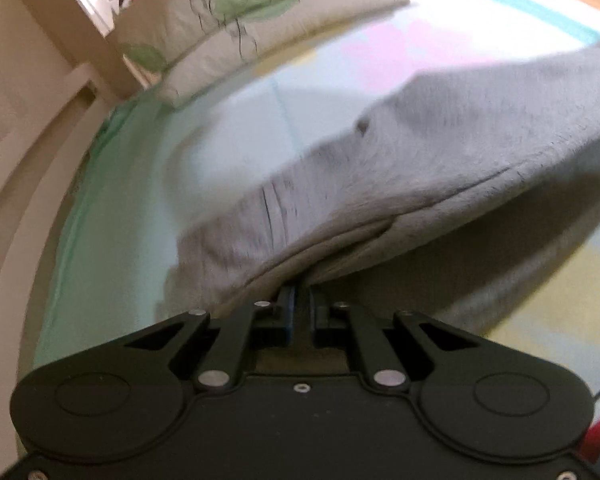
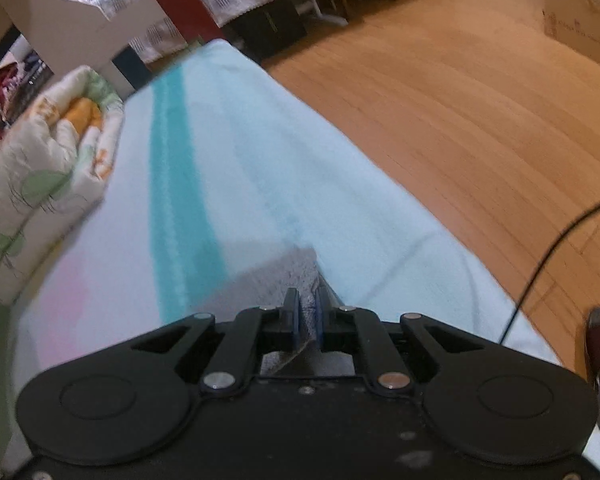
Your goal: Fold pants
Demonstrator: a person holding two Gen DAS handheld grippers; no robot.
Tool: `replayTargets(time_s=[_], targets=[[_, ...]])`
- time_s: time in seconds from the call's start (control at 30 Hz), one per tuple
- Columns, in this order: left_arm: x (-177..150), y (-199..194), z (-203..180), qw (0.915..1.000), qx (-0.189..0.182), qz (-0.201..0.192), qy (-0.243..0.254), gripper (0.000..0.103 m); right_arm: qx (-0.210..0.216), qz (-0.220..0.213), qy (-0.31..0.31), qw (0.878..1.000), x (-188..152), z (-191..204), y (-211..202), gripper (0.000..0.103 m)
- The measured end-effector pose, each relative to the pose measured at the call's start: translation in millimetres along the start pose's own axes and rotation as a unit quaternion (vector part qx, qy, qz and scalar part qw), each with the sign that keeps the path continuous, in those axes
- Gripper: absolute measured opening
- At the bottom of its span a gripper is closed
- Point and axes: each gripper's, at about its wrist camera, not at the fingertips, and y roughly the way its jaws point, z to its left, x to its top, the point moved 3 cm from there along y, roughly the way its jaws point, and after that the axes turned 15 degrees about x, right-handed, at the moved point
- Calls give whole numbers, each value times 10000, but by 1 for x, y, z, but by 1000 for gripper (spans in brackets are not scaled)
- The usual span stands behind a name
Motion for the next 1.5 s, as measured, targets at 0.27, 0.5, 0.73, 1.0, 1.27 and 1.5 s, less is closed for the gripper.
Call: replayTargets(time_s=[0.27, 0.5, 0.73, 1.0, 1.27, 1.5], targets=[[-35, 14, 6, 9979, -47, 520, -392, 6, -648, 315, -16, 9974, -25, -20, 38, 9], [-29, 14, 55, 9670, -768, 1106, -2164, 34, -896, 280, -154, 9955, -19, -8, 46, 9], [2, 18, 68, 9263, -1454, 1204, -3261, 73, -1054, 345, -467, 9927, -19, 0, 40, 9], [7, 45, 46, 9147, -1508, 1795, -3292, 73, -1067, 374, -501, 9923, -20, -3, 42, 9], [15, 65, 38, 8973, -1043, 2058, -3763, 16, -1088, 344, -554, 9919, -22, -2, 47, 9], [11, 12, 60, 9185, -1064, 1673, -3422, 14, -987, 158, -624, 9930, -20, 5, 24, 9]])
